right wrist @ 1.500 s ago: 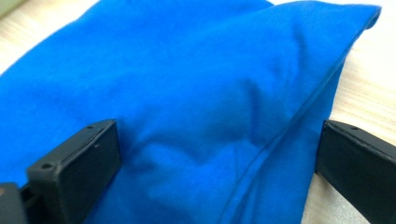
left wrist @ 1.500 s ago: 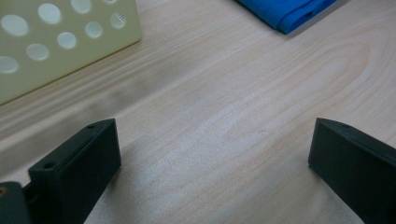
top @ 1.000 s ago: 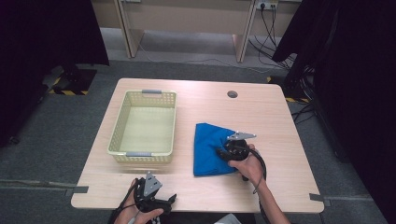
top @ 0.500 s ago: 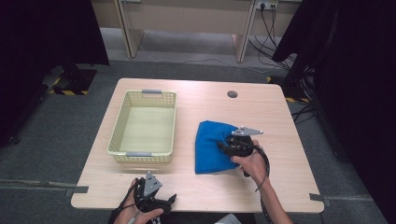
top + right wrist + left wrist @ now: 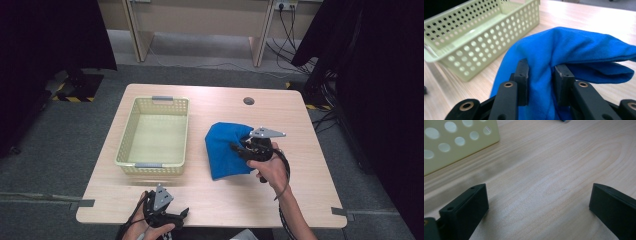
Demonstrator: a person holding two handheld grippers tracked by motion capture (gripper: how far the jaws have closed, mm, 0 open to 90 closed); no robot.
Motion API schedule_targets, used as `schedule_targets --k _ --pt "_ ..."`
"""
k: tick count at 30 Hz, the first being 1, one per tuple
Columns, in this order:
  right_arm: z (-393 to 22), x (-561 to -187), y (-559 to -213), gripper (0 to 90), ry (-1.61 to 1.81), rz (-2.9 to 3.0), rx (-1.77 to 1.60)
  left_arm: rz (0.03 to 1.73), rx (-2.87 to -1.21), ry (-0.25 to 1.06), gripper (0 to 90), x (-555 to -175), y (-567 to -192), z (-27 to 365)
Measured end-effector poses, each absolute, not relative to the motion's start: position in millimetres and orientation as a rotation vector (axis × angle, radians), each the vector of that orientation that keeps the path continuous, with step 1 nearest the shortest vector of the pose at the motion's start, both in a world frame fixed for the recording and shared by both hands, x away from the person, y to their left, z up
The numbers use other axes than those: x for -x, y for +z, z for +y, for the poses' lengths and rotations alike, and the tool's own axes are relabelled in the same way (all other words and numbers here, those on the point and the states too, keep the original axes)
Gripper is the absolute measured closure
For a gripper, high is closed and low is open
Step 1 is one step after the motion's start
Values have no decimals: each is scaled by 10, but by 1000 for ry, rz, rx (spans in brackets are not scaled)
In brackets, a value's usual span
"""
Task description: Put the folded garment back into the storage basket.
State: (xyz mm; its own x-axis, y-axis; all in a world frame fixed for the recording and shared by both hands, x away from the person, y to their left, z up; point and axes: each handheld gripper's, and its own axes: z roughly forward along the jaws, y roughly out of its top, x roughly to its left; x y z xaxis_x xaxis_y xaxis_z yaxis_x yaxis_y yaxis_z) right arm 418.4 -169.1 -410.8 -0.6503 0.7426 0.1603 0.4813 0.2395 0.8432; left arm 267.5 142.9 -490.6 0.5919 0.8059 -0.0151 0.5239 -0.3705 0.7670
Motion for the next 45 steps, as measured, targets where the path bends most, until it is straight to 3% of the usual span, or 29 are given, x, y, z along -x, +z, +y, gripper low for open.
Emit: schedule_targets --k 45 --pt "-974 -4324 -3331 688 1529 2254 -990 1052 -2056 473 12 -2667 -4909 1437"
